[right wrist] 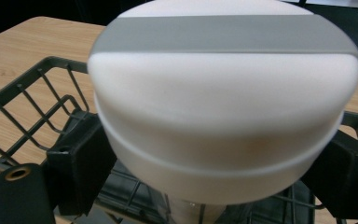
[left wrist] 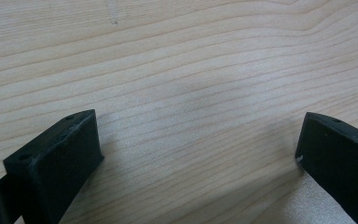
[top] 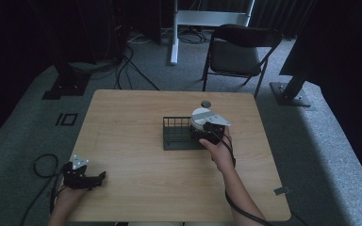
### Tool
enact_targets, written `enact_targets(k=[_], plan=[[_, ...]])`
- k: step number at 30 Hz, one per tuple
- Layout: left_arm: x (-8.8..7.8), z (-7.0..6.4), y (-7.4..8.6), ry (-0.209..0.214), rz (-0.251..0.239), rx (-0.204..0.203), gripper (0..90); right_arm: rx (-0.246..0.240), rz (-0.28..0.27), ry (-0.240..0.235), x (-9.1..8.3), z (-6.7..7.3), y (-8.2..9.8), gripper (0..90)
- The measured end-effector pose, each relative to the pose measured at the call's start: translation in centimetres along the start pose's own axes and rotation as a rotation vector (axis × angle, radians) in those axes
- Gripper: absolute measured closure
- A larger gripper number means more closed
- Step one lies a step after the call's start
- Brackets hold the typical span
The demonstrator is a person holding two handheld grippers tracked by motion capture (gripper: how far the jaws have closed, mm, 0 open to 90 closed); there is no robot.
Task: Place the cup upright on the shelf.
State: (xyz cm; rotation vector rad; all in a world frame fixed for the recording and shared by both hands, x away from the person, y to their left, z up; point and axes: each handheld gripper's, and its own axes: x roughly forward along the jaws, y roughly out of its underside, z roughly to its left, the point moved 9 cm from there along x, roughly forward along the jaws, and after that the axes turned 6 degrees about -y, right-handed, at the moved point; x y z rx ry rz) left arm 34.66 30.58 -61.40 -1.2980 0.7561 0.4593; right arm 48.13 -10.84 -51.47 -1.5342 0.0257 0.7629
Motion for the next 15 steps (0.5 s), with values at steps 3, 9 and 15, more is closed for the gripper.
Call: enact_targets(k=[3, 9, 15], plan=[[0.0, 0.0, 0.0, 0.0, 0.0, 0.001, 0.1, 0.0, 0.0, -0.004, -0.21, 0.02, 0.13, 11.4], [0.0, 0.0, 0.0, 0.0, 0.0, 0.0, 0.2, -0.005, -0.009, -0.012, -0.69, 0.15, 0.17, 11.4], [0.0, 0.0, 0.01, 0.0, 0.0, 0.001, 0.2, -0.013, -0.015, -0.016, -1.07, 0.18, 0.26, 11.4]])
